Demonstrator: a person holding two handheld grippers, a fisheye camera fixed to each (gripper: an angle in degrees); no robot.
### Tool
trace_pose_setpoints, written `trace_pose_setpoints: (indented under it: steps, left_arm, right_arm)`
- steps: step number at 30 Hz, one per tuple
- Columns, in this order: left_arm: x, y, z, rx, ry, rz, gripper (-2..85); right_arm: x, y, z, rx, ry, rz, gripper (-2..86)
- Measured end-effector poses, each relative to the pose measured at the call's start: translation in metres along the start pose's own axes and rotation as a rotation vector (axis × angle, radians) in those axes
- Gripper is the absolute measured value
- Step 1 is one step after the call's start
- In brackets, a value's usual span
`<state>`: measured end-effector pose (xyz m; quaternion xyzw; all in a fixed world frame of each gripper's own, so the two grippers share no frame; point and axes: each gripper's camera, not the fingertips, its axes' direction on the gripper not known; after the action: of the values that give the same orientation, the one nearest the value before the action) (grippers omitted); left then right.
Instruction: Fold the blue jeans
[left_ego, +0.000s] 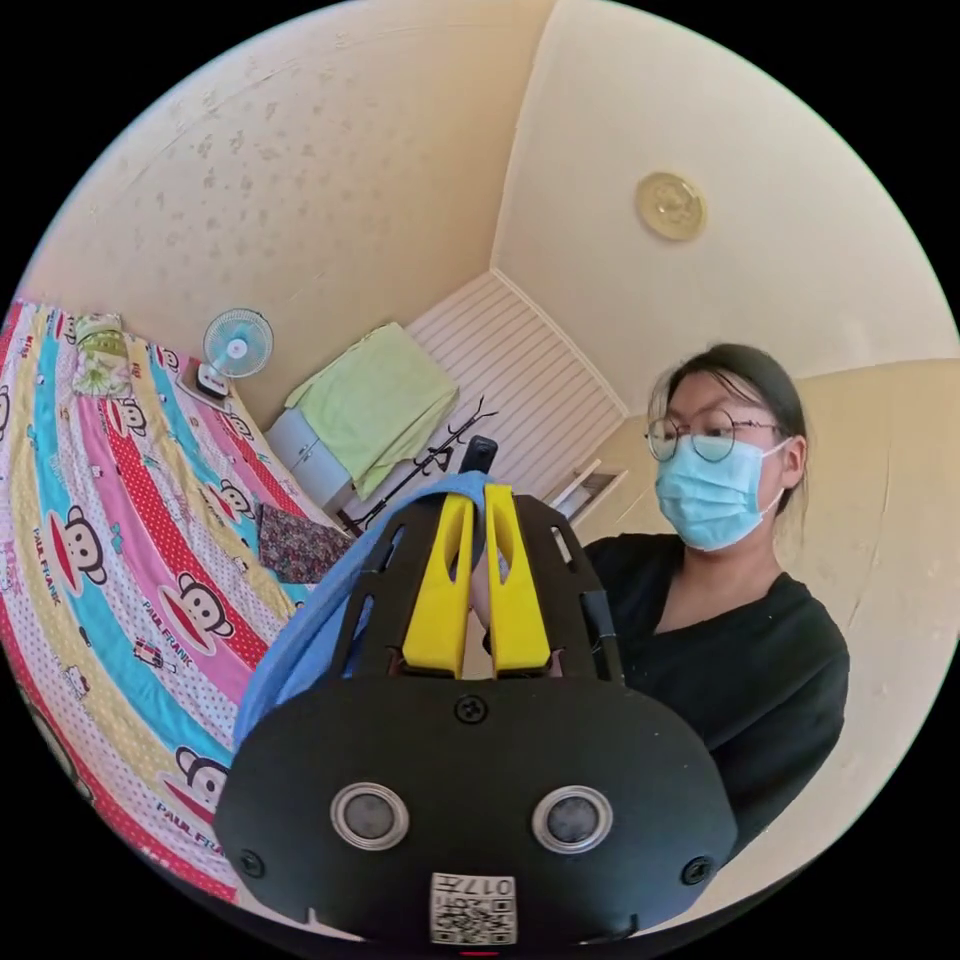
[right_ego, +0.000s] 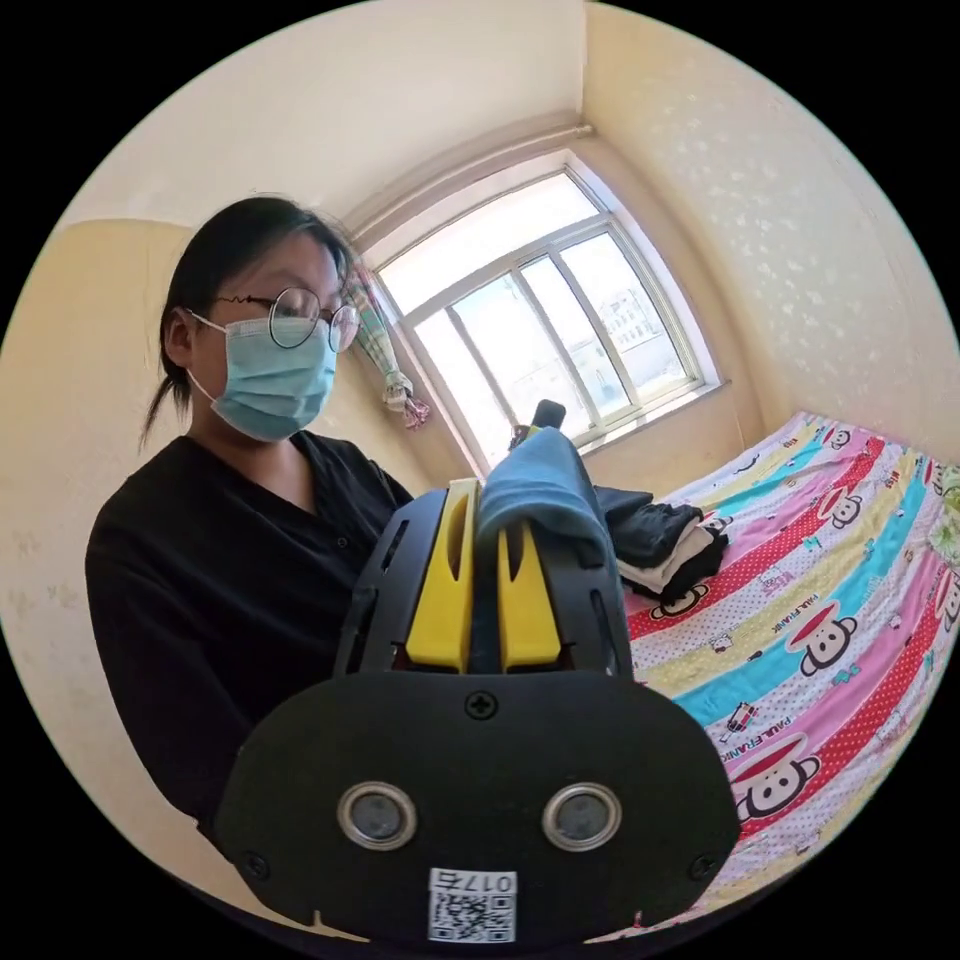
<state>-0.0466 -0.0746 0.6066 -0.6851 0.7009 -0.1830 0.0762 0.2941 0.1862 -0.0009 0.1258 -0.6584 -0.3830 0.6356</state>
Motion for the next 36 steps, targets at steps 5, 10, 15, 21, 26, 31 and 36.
trace_pose_setpoints:
  steps: [5,10,15,21,26,31,36]
  left_arm:
    - [-0.127,-0.023,0.02,-0.061,-0.023,-0.213,-0.8]
    - [-0.234,-0.024,0.029,-0.072,-0.094,-0.337,-0.8]
    - [-0.269,0.008,0.034,-0.16,-0.27,-0.284,-0.7]
    - [-0.345,0.187,0.037,-0.188,-0.323,-0.57,-0.2]
    - [-0.392,0.369,0.039,-0.187,-0.297,-1.014,8.0]
    - [-0.403,0.387,0.014,-0.103,-0.413,-0.984,16.7]
    - [-0.442,0.349,0.0,-0.047,-0.565,-0.807,17.2]
  right_arm:
    - [0.085,0.02,-0.01,-0.073,0.114,0.188,-0.1]
    - [0.183,0.065,-0.009,0.027,0.104,0.433,0.2]
    - [0.203,0.092,0.029,-0.092,0.247,0.419,0.3]
    - [0.232,0.215,0.098,-0.201,0.142,0.638,1.4]
    - [0.246,0.358,0.161,-0.46,0.019,1.034,6.5]
    - [0.263,0.402,0.151,-0.341,0.145,1.197,15.7]
    - [0.31,0.416,0.163,-0.161,0.238,1.256,17.6]
